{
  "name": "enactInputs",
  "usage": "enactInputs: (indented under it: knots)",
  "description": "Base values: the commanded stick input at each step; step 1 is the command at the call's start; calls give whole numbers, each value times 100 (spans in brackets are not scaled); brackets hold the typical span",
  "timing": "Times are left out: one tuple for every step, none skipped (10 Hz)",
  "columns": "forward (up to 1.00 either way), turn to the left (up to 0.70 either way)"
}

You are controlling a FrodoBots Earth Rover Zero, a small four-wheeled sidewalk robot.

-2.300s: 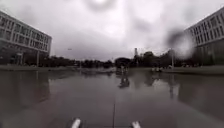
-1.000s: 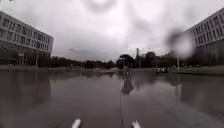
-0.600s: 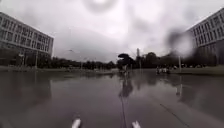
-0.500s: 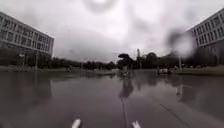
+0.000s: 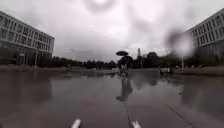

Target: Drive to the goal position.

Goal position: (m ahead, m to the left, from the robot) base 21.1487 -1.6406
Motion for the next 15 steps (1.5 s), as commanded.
enactInputs:
  knots:
    - [29, 0]
    - [6, 0]
    - [5, 0]
    - [6, 0]
    - [5, 0]
    - [5, 0]
    - [6, 0]
    - [6, 0]
    - [6, 0]
    - [6, 0]
    - [5, 0]
    - [6, 0]
    - [6, 0]
    - [6, 0]
    - [5, 0]
